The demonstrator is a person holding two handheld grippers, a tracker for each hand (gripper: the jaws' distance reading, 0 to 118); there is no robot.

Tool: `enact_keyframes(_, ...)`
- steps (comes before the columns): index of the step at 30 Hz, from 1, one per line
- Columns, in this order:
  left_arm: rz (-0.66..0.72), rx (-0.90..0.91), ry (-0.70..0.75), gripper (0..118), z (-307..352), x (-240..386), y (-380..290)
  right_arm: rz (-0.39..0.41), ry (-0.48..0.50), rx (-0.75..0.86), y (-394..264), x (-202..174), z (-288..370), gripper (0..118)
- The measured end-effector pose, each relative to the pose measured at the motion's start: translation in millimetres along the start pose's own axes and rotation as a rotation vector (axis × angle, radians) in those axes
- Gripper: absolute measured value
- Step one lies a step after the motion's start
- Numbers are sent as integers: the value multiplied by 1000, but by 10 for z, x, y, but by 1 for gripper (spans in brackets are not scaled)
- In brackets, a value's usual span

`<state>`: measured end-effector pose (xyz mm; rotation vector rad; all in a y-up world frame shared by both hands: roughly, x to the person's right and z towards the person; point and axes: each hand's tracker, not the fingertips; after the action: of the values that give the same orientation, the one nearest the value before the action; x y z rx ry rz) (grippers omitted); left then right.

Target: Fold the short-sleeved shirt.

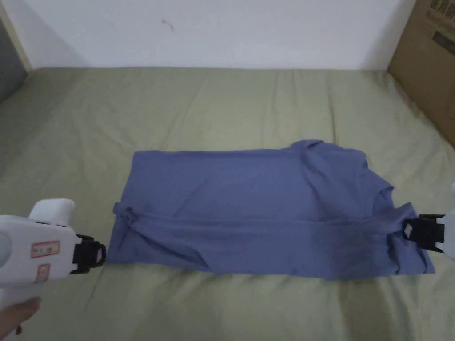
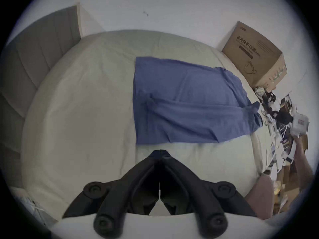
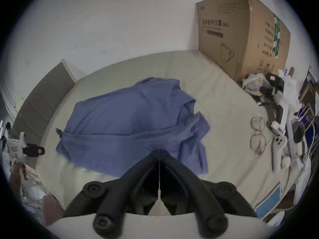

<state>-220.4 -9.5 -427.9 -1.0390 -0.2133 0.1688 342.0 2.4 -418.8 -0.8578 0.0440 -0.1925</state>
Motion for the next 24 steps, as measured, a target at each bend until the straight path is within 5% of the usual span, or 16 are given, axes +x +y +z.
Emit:
enact_keyframes(5,38,-5,68,6,-310,-85,89,-24,9,-41,-97,53,-62,2)
enact_keyframes(8,59,-1,97,104,-570,-162,218,-15,7,-59,-129,77,-97,2)
enact_keyframes(9,70,-13,115,118,-686,-206,258,-15,10,-66,-139,100,-117,2)
enact_keyframes(14,130,-81,140,116,-1145,-361,334,-26,11,-94,-205,180,-235,2)
enact_keyframes(20,41,-176,213,117,-1308,-180,311,-77,2,-119,-281,325,-371,2)
enact_keyframes(23,-15,-97,196,86,-1053,-51,269,-83,-12,-102,-293,416,-377,2)
enact_keyframes(24,-46,-61,173,54,-941,-43,247,-69,-31,-84,-282,455,-371,2)
